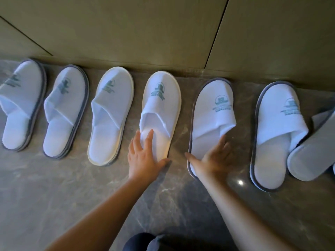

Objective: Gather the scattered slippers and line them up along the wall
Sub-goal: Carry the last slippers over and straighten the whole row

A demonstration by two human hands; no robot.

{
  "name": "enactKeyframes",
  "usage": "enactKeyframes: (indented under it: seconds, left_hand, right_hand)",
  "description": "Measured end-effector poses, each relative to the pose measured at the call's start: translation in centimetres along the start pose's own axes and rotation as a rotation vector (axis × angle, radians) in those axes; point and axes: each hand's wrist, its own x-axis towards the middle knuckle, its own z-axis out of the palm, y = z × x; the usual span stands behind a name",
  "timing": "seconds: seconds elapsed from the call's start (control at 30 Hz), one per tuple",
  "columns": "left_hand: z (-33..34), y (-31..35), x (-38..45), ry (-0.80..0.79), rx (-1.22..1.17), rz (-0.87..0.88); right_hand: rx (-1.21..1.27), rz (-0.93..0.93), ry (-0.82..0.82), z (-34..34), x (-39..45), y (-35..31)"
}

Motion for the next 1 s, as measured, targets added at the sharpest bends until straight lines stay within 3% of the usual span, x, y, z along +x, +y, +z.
enactKeyframes:
  seconds: [0.17,1.0]
  left_hand:
    - [0.8,-0.1,0.7,-0.058,0.052,0.009]
    - [1.0,0.2,0.9,-0.038,0.114,0.043]
  right_hand:
    - [-0.022,0.07,-0.009,0.6,0.5,-0.9]
    - [-0.013,-0.093,-0.063,0.1,0.6,0.7]
